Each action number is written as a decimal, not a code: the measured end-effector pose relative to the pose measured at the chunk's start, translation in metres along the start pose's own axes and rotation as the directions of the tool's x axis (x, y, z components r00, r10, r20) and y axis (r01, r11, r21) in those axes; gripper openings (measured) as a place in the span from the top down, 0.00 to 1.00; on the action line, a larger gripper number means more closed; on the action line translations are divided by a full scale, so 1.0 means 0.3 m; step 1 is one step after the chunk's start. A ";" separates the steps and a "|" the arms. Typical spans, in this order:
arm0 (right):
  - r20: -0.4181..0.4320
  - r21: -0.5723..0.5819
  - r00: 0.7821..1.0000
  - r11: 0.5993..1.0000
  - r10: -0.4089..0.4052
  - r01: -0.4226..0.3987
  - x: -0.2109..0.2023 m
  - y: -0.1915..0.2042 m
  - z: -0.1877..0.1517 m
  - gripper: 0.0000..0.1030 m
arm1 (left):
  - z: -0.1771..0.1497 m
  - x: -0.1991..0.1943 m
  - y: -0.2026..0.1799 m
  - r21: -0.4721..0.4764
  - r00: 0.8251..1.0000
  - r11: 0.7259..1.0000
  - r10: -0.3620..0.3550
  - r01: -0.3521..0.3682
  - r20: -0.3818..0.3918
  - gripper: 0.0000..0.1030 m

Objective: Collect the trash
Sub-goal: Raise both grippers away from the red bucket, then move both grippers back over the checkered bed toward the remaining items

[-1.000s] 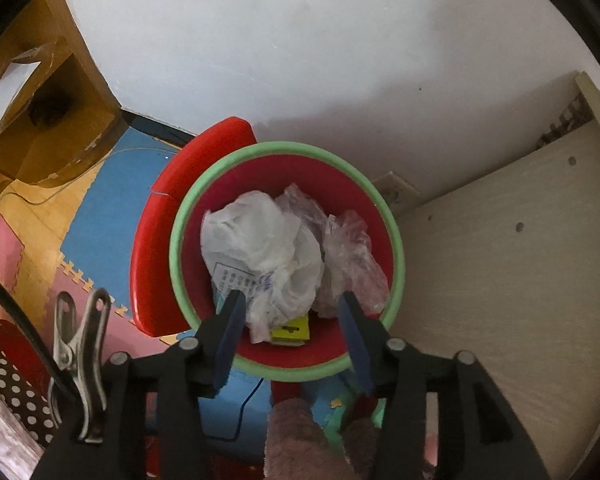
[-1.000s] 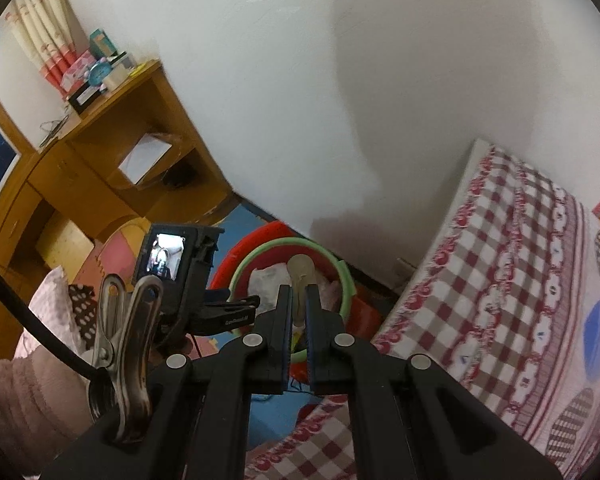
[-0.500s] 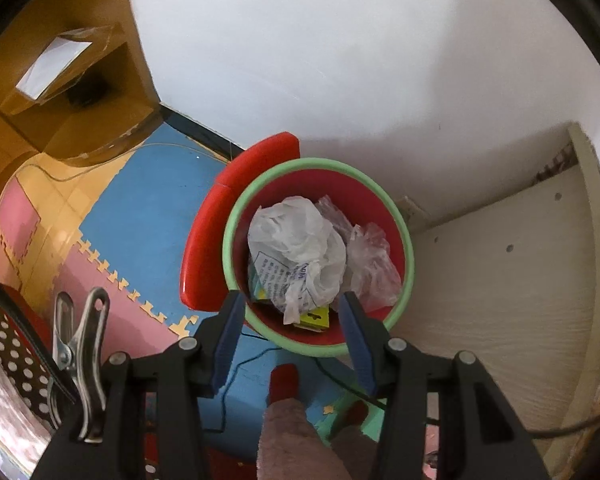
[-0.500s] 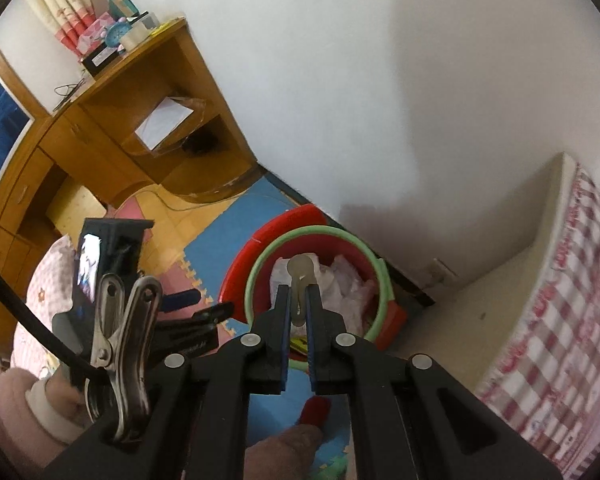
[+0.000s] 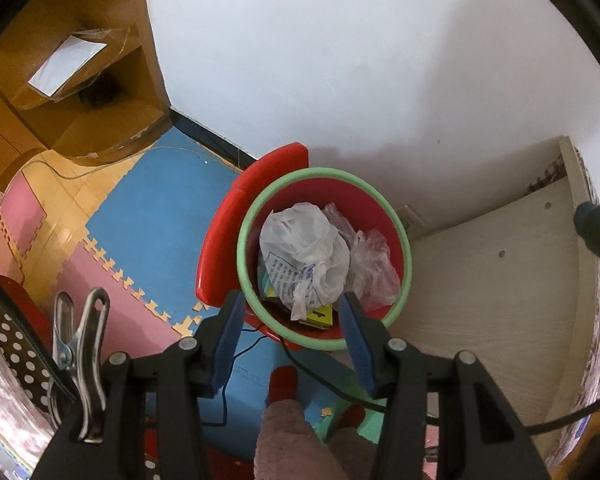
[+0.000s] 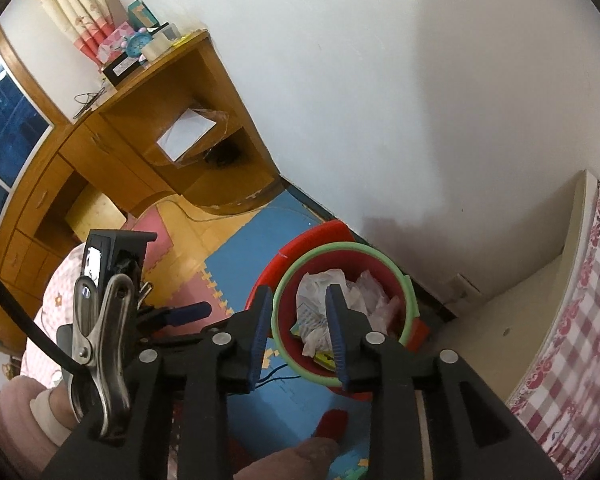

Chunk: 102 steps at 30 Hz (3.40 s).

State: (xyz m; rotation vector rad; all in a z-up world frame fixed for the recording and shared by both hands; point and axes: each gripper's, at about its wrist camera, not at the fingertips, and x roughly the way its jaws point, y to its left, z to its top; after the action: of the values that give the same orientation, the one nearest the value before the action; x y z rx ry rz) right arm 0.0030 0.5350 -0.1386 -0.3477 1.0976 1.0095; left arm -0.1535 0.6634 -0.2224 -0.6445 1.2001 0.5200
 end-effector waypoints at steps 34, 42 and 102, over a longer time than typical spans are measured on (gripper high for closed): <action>0.241 0.087 0.971 0.996 -0.012 -0.009 -0.553 -0.011 -0.386 0.72 | -0.116 -0.321 -0.274 0.218 0.994 0.976 -0.018 -0.006 0.110 0.50; 0.314 0.152 0.948 0.988 -0.061 0.013 -0.773 -0.071 -0.559 0.72 | -0.234 -0.438 -0.396 0.266 0.988 0.964 -0.031 -0.010 0.148 0.50; 0.254 0.686 0.770 0.670 -0.585 0.283 -1.543 -1.064 -1.234 0.72 | -0.615 -0.523 -2.030 0.846 0.942 0.496 -0.333 0.199 -0.026 0.49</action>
State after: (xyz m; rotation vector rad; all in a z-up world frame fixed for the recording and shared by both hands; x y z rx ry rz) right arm 0.0102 -0.1197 0.0179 0.1621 0.7814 0.2115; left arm 0.0892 0.0947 -0.0050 0.0731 1.0249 -0.3183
